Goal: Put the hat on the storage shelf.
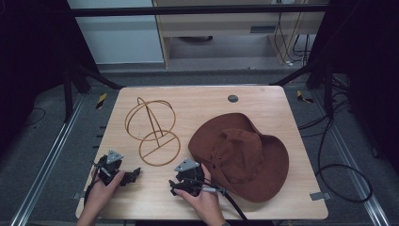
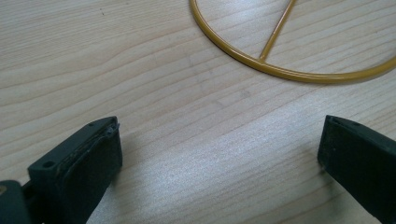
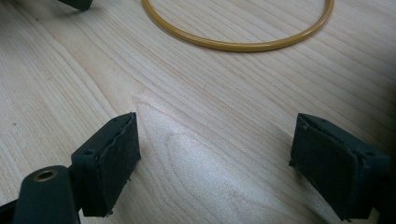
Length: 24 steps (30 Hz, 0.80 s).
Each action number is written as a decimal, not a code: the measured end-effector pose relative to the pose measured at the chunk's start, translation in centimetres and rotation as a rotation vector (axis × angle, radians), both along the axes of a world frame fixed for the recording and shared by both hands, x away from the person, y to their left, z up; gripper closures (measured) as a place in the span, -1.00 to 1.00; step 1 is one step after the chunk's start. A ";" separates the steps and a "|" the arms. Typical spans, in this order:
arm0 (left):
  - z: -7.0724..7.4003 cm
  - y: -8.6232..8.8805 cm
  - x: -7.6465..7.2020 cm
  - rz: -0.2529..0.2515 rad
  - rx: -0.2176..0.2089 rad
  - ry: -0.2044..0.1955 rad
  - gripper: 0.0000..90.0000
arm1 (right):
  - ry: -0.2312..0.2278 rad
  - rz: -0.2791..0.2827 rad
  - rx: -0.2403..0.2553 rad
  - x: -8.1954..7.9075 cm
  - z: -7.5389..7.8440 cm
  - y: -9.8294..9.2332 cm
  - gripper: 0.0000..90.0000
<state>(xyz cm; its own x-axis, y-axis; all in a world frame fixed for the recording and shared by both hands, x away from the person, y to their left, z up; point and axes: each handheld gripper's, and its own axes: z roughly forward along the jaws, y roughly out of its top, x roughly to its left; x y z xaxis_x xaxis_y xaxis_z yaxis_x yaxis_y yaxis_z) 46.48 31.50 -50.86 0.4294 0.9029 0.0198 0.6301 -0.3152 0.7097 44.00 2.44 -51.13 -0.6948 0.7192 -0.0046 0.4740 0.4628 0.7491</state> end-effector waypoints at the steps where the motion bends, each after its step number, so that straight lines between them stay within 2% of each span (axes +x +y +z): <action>1: 0.0 0.0 0.0 -0.001 0.000 0.000 -1.00 | 0.001 0.000 0.001 0.0 0.0 0.0 -0.65; 18: 0.0 -0.1 -0.1 -0.001 -0.001 0.001 -1.00 | -0.001 -0.006 -0.004 0.1 0.0 0.1 -0.65; 23: 0.0 -0.1 -0.1 -0.003 -0.002 0.000 -1.00 | 0.011 0.052 -0.026 -0.3 0.3 0.9 -0.74; 24: 0.0 -0.1 -0.1 -0.004 -0.003 0.000 -1.00 | 0.003 0.066 -0.043 -0.6 0.5 0.9 -0.76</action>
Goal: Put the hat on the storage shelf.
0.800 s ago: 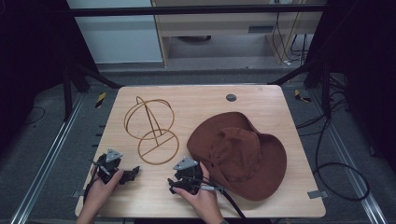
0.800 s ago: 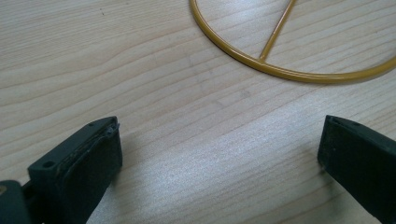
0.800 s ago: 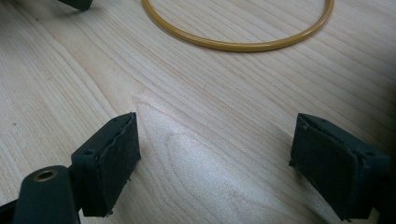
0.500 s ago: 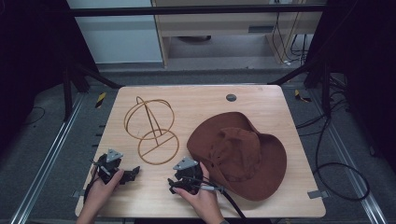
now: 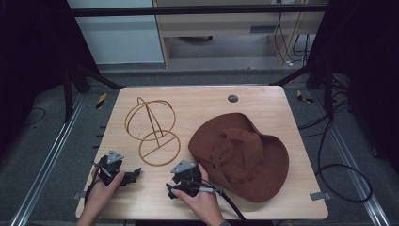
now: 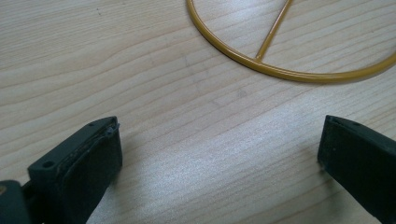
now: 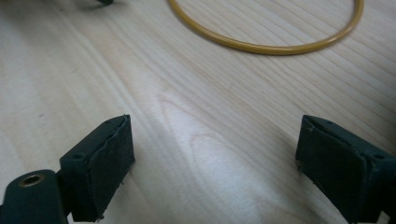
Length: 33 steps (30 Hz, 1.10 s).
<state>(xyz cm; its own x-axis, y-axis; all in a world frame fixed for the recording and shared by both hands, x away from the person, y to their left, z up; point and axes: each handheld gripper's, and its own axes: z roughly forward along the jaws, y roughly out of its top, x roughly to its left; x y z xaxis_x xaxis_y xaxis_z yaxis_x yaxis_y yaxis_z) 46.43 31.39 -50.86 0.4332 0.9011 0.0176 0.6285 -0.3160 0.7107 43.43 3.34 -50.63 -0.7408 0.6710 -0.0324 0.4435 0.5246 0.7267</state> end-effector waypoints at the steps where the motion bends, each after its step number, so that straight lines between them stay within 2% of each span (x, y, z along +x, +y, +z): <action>1: 0.0 0.0 0.0 -0.001 0.000 0.000 -1.00 | -0.001 0.006 -0.002 -0.2 0.3 0.0 -0.77; 3: 0.0 0.0 0.0 -0.001 0.000 0.000 -1.00 | 0.019 0.017 0.026 -0.5 0.9 -0.1 -0.77; 6: 0.0 0.0 0.0 -0.001 0.000 0.000 -1.00 | 0.011 0.037 0.044 -0.7 1.8 -0.4 -0.76; 7: 0.0 0.0 0.0 -0.001 0.000 0.000 -1.00 | 0.011 0.045 0.036 -0.9 2.8 -0.5 -0.71; 10: 0.0 0.0 0.0 -0.001 0.000 0.000 -1.00 | 0.002 0.045 -0.007 -1.4 4.5 -0.8 -0.61; 11: 0.0 0.0 0.0 -0.001 0.000 0.000 -1.00 | 0.002 0.045 -0.007 -1.4 4.5 -0.8 -0.61; 12: 0.0 0.0 0.0 0.000 0.000 0.000 -1.00 | -0.008 0.057 0.001 -1.6 5.8 -1.5 -0.59; 14: 0.0 0.0 0.0 -0.001 0.000 0.000 -1.00 | -0.027 0.058 0.008 -1.6 7.1 -2.4 -0.61; 15: 0.0 0.0 0.0 -0.001 0.000 0.000 -1.00 | -0.027 0.058 0.008 -1.6 7.1 -2.4 -0.61; 16: 0.0 0.0 0.0 0.000 0.000 0.000 -1.00 | -0.062 0.051 -0.005 -1.6 8.3 -3.6 -0.63; 19: 0.0 0.0 0.0 0.000 0.001 0.000 -1.00 | -0.076 0.049 -0.016 -1.3 9.7 -5.4 -0.65; 21: 0.0 0.0 -0.1 0.001 0.001 0.000 -1.00 | -0.062 0.049 -0.031 -1.0 10.3 -6.6 -0.66; 22: 0.0 0.0 -0.1 0.001 0.001 0.000 -1.00 | -0.062 0.049 -0.031 -1.0 10.3 -6.6 -0.66; 23: 0.0 0.0 -0.1 0.001 0.001 0.000 -1.00 | -0.037 0.049 -0.043 -0.5 10.6 -7.7 -0.68; 26: 0.0 0.0 -0.1 0.001 0.001 0.000 -1.00 | -0.007 0.052 -0.053 0.1 11.2 -9.2 -0.72; 30: 0.0 0.0 -0.1 0.002 0.001 0.000 -1.00 | -0.003 0.040 -0.045 0.7 11.8 -10.4 -0.74; 33: 0.0 0.0 -0.1 0.001 0.002 0.000 -1.00 | 0.014 0.007 -0.064 1.7 11.9 -11.6 -0.78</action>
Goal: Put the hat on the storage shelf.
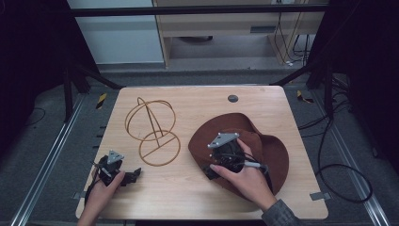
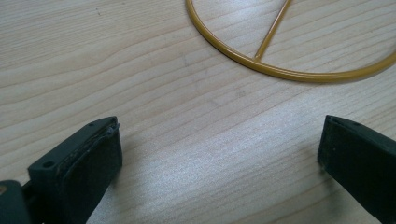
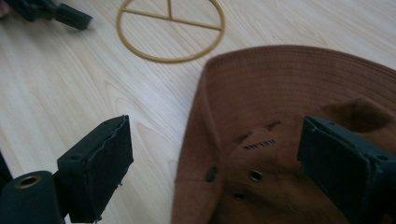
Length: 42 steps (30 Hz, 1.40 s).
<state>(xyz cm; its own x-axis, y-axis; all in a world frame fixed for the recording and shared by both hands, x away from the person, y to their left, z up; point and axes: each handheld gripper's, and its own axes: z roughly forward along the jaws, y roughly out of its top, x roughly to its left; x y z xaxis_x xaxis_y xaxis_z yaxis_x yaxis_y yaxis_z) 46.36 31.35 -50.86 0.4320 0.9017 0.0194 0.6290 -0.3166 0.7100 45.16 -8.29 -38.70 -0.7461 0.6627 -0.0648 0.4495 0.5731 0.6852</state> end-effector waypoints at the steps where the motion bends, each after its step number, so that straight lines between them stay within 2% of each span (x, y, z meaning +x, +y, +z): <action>1: 0.0 0.0 0.0 0.000 0.000 0.000 -1.00 | 0.000 0.000 0.000 0.0 0.0 0.0 -0.78; 2: 0.0 0.0 0.0 0.000 0.000 0.000 -1.00 | 0.003 -0.004 -0.020 0.4 0.0 -0.5 -0.79; 5: 0.0 0.0 0.0 0.000 0.000 0.000 -1.00 | 0.030 0.000 -0.022 0.9 -0.1 -1.4 -0.80; 9: 0.0 0.0 0.0 0.000 0.000 -0.001 -1.00 | 0.053 -0.011 -0.053 1.6 0.3 -3.0 -0.80; 14: 0.0 0.0 0.0 0.000 -0.001 -0.001 -1.00 | 0.065 -0.031 -0.088 2.3 0.6 -4.6 -0.79; 17: 0.0 0.0 0.0 -0.003 0.003 0.001 -1.00 | 0.077 -0.040 -0.117 2.9 0.8 -5.9 -0.81; 19: 0.0 0.0 0.0 -0.003 0.003 0.001 -1.00 | 0.081 -0.052 -0.153 3.1 1.0 -6.6 -0.84; 25: 0.0 0.0 0.0 0.000 0.001 0.000 -1.00 | 0.091 -0.062 -0.139 3.4 1.8 -8.5 -0.80; 29: 0.0 0.0 0.0 -0.002 0.003 0.001 -1.00 | 0.109 -0.059 -0.166 3.6 2.0 -9.0 -0.80; 30: 0.0 0.0 -0.1 -0.001 0.002 0.001 -1.00 | 0.130 -0.050 -0.197 3.9 2.2 -9.1 -0.79; 37: 0.0 0.0 -0.1 -0.001 0.004 0.003 -1.00 | 0.112 -0.051 -0.215 4.9 3.5 -9.5 -0.74; 38: 0.0 0.0 -0.1 -0.007 0.005 0.004 -1.00 | 0.085 -0.056 -0.221 5.1 3.9 -9.5 -0.65; 39: 0.0 0.0 -0.1 -0.008 0.005 0.004 -1.00 | 0.077 -0.063 -0.221 5.2 4.0 -9.5 -0.64; 42: 0.0 0.0 -0.1 -0.009 0.005 0.004 -1.00 | 0.085 -0.058 -0.215 5.4 4.3 -9.6 -0.58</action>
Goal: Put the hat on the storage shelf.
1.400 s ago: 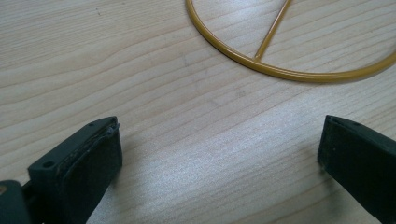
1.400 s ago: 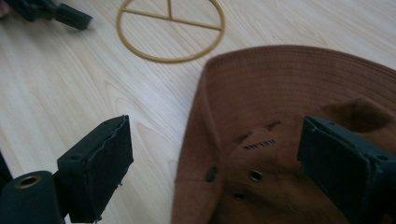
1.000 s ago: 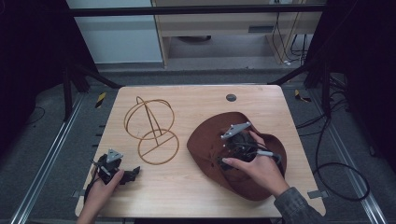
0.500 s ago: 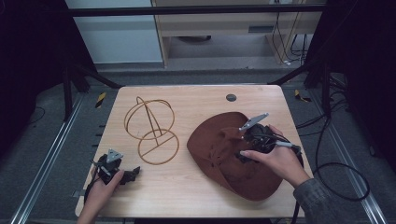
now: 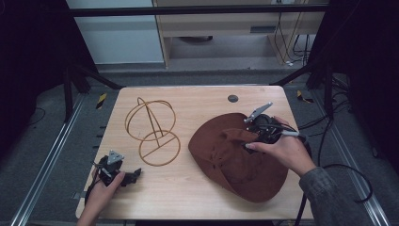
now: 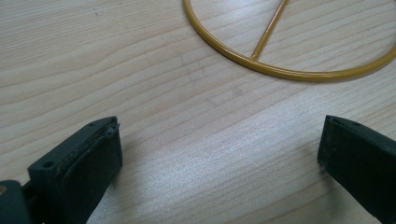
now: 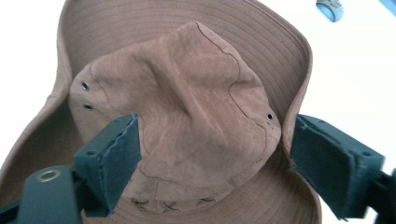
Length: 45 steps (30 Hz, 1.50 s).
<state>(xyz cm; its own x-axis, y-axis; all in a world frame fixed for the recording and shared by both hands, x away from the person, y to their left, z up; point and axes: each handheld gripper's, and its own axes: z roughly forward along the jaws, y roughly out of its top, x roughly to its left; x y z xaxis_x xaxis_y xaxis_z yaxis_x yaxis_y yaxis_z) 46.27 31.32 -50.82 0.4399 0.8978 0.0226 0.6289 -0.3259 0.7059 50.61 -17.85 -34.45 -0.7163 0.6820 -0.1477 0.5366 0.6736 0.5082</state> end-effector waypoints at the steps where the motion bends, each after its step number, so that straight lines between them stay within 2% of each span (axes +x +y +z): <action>1: 0.0 0.0 0.0 0.000 0.000 0.000 -1.00 | 0.019 0.010 0.002 0.2 0.2 0.1 -0.54; 2: 0.0 0.0 0.0 0.000 0.000 0.000 -1.00 | 0.019 0.010 0.002 0.2 0.2 0.1 -0.54; 3: 0.0 0.0 0.0 0.000 0.000 0.000 -1.00 | 0.053 0.021 0.003 0.5 0.2 0.1 -0.56; 5: 0.0 0.0 0.0 -0.004 0.000 0.000 -1.00 | 0.084 0.028 -0.003 0.9 0.2 0.1 -0.60; 6: 0.0 0.0 0.0 -0.004 0.000 0.000 -1.00 | 0.084 0.028 -0.003 0.9 0.2 0.1 -0.60; 8: 0.0 0.0 0.0 -0.004 0.000 0.000 -1.00 | 0.098 0.030 -0.010 1.3 0.0 0.0 -0.67; 10: 0.0 0.0 0.0 -0.004 0.000 0.000 -1.00 | 0.124 0.032 0.009 1.9 -0.2 -0.4 -0.78; 14: 0.0 0.0 0.0 -0.005 0.001 0.000 -1.00 | 0.124 0.050 0.009 2.1 -0.2 -0.4 -0.78; 16: 0.0 0.0 0.0 -0.004 -0.001 -0.001 -1.00 | 0.122 0.062 -0.004 2.4 -0.2 0.0 -0.69; 19: 0.0 0.0 0.0 -0.002 -0.004 -0.003 -1.00 | 0.132 0.062 0.004 2.7 -0.3 0.3 -0.65; 20: 0.0 0.0 0.0 -0.002 -0.003 -0.003 -1.00 | 0.142 0.078 0.008 2.9 -0.5 0.9 -0.60; 27: 0.0 0.0 0.0 -0.005 0.000 0.000 -1.00 | 0.128 0.091 -0.014 2.9 -0.9 2.7 -0.46; 30: 0.0 0.0 0.0 -0.005 -0.001 -0.001 -1.00 | 0.131 0.095 -0.009 3.2 -1.1 2.9 -0.40; 33: 0.0 0.0 0.0 -0.006 0.001 0.000 -1.00 | 0.150 0.102 -0.030 3.4 -1.7 3.1 -0.35; 36: 0.0 0.0 0.0 -0.006 0.000 -0.001 -1.00 | 0.157 0.106 0.003 3.5 -2.2 3.0 -0.26; 38: 0.0 0.0 0.0 -0.005 0.002 -0.001 -1.00 | 0.163 0.110 -0.005 3.3 -2.5 3.0 -0.22; 45: 0.0 0.0 0.0 -0.004 0.000 -0.001 -1.00 | 0.172 0.115 -0.010 3.5 -2.8 2.9 -0.21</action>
<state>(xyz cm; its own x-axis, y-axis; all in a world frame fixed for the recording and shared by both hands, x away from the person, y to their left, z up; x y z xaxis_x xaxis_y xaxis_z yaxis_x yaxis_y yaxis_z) 46.31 31.30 -50.82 0.4433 0.8961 0.0229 0.6271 -0.3283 0.7064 54.07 -14.90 -37.27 -0.8046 0.5934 -0.0225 0.5341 0.7398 0.4091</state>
